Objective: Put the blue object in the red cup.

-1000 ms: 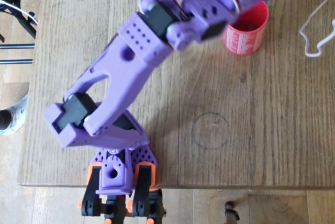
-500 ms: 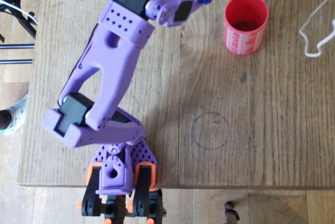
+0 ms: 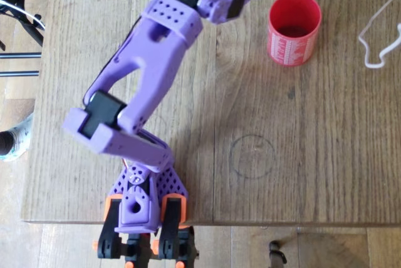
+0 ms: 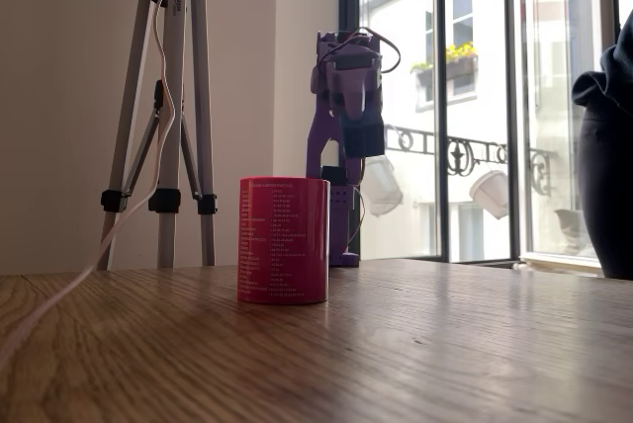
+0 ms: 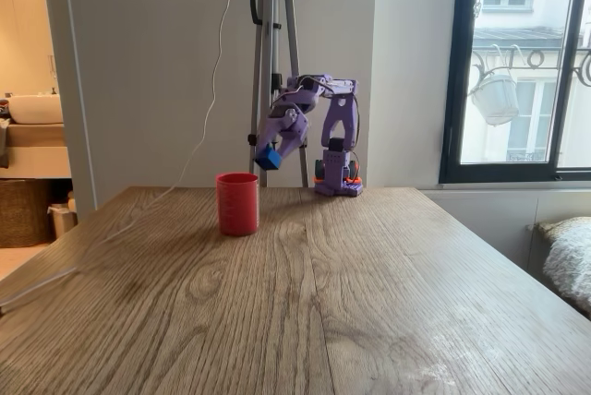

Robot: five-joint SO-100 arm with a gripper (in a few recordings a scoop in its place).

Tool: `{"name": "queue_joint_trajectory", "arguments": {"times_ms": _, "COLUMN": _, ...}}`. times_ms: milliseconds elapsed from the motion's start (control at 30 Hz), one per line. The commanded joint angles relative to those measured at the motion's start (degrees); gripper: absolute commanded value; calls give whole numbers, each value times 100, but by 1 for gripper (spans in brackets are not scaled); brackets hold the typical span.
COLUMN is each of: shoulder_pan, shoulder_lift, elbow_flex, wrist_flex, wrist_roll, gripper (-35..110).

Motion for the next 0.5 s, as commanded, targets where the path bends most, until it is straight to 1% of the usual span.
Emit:
{"name": "queue_joint_trajectory", "arguments": {"times_ms": 0, "shoulder_pan": 299, "shoulder_lift": 158, "elbow_flex": -571, "wrist_flex": -167, "wrist_roll": -44, "gripper": 0}}
{"name": "queue_joint_trajectory", "arguments": {"times_ms": 200, "shoulder_pan": 835, "shoulder_lift": 149, "elbow_flex": -765, "wrist_flex": 88, "wrist_roll": 237, "gripper": 0}}
{"name": "queue_joint_trajectory", "arguments": {"times_ms": 467, "shoulder_pan": 835, "shoulder_lift": 123, "elbow_flex": -756, "wrist_flex": 378, "wrist_roll": 211, "gripper": 0}}
